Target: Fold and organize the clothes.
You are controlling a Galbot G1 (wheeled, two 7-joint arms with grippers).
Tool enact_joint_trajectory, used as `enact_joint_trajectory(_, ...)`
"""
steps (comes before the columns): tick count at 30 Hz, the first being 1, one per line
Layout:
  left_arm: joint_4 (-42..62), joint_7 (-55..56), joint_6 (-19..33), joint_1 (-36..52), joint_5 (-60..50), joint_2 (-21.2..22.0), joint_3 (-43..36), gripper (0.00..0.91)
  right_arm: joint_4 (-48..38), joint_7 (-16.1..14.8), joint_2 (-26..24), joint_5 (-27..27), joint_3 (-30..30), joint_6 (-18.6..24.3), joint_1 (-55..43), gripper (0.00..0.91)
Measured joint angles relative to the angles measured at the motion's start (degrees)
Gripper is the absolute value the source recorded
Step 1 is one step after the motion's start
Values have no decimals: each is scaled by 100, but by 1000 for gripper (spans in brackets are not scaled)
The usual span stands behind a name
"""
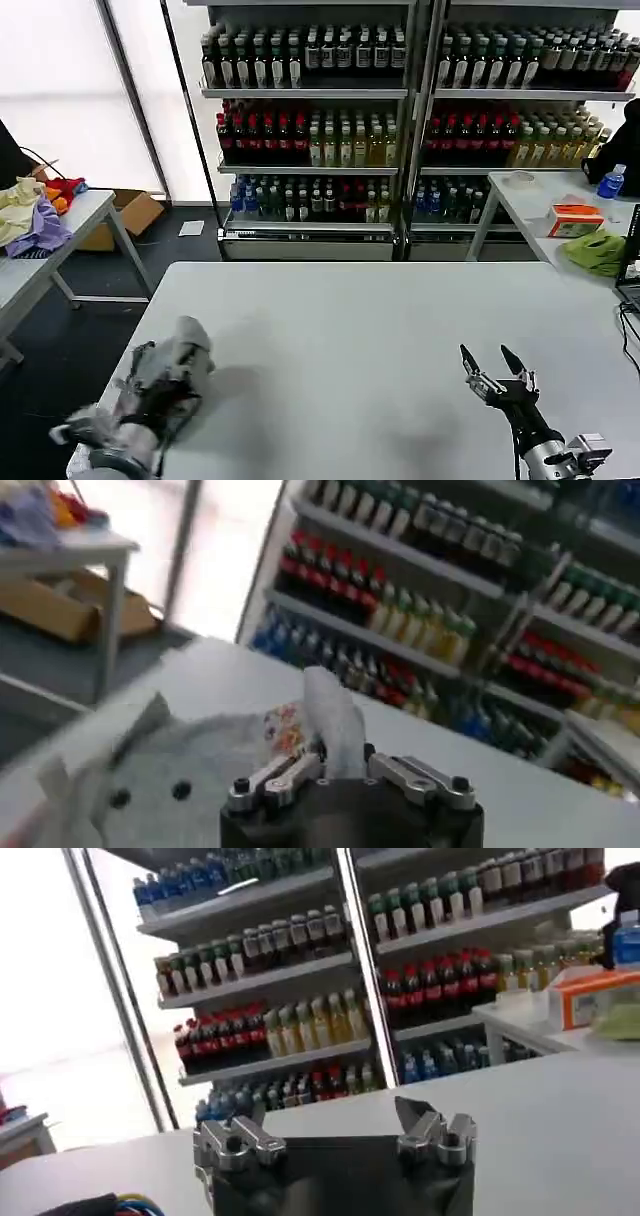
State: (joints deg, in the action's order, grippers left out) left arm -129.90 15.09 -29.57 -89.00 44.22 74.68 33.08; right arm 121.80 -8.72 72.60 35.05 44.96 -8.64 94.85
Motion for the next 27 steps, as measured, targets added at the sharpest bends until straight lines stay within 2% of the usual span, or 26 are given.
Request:
enact_joint_trajectory(4,301,321,-28,345,-64,243,-1060,30,67,66,-12,-9,-37,-94,41,907)
enact_joint_trajectory(7,591,571,-51,721,13,446,-1651,373,136,144,-46,-33,-95,-236,52,907)
enact_joint_trajectory(8,694,659,-49,850,56,511,-1789,756,162,174,-61,-36,-122,-290,43,907)
enact_joint_trajectory(9,809,747,-44,1002,107,586,-1924,907,190,204,-72,-35,-151,-350,31,907)
enact_joint_trajectory(13,1117,962,-67,1518,295,750,-2260,907,281,313,-115,-28,-302,-635,-24,907)
enact_joint_trajectory(18,1215,1027,-147,1925,534,747,-2433,907,301,452,-132,-6,-531,-1057,-156,907)
enact_joint_trajectory(27,571,769,-268,1878,829,457,-2020,907,112,820,-223,304,-1328,-1783,-806,907)
